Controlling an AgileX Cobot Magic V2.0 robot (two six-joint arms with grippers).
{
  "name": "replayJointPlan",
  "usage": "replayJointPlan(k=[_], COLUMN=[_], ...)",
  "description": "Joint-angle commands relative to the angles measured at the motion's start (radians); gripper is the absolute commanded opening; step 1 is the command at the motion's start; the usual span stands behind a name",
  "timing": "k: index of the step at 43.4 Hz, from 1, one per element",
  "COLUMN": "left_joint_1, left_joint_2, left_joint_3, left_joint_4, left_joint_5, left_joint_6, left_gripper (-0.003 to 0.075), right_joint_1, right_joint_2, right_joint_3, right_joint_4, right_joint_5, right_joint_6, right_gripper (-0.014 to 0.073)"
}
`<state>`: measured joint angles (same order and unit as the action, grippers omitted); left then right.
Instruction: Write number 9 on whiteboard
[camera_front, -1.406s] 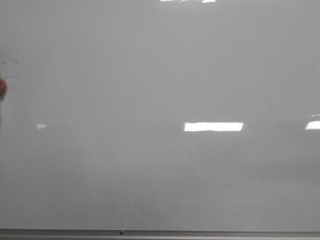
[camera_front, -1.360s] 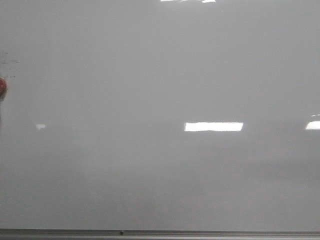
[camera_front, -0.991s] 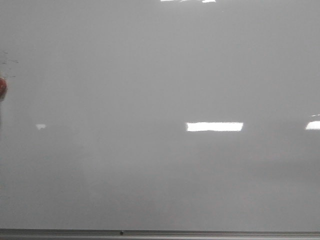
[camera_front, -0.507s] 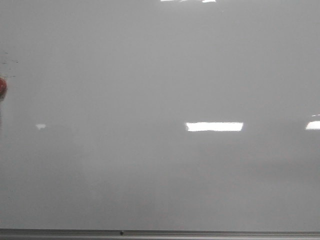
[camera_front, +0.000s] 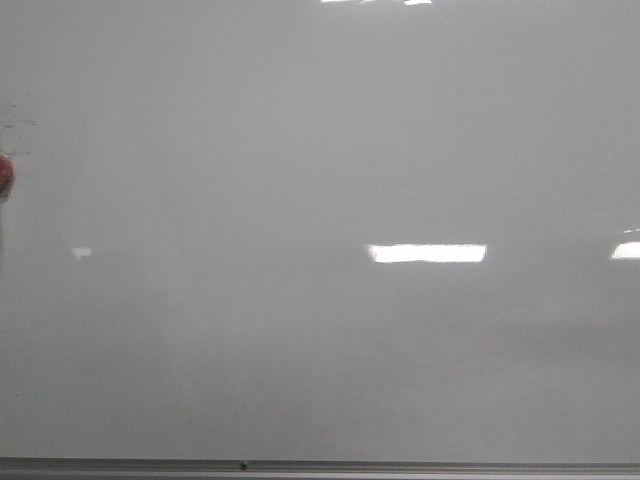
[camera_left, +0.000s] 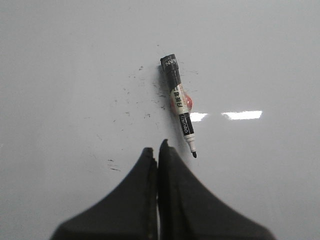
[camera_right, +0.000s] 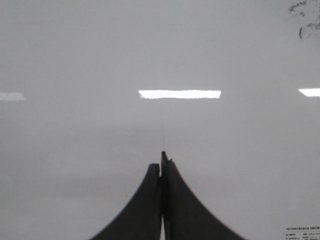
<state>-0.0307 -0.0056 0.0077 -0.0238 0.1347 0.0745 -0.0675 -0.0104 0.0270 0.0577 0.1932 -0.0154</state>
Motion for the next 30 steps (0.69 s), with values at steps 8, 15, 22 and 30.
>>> replayJointPlan(k=[8,15,22,30], left_joint_1=[0.001,0.001,0.001,0.001], left_joint_2=[-0.018,-0.018,0.004,0.170], left_joint_3=[0.001,-0.020,-0.145,-0.327], left_joint_4=[-0.003,-0.022,-0.040,-0.040], left_joint_5=[-0.135,-0.292,-0.258,-0.074], left_joint_6=[-0.010,-0.010,-0.010,-0.010], left_gripper=[-0.0019,-0.0019,-0.0019,-0.0019], right_joint_1=[-0.008,-0.008,-0.008,-0.008], right_joint_2=[-0.018,-0.018,-0.011,0.086], right_joint_3=[-0.003,-0.048,-0.213,-0.425], right_joint_4=[-0.008,-0.008,-0.003,0.008], right_joint_5=[-0.145,-0.193,-0.037,0.130], right_joint_6=[0.000,0.000,0.000,0.000], right_gripper=[-0.0061,-0.0061,-0.0061,-0.0061])
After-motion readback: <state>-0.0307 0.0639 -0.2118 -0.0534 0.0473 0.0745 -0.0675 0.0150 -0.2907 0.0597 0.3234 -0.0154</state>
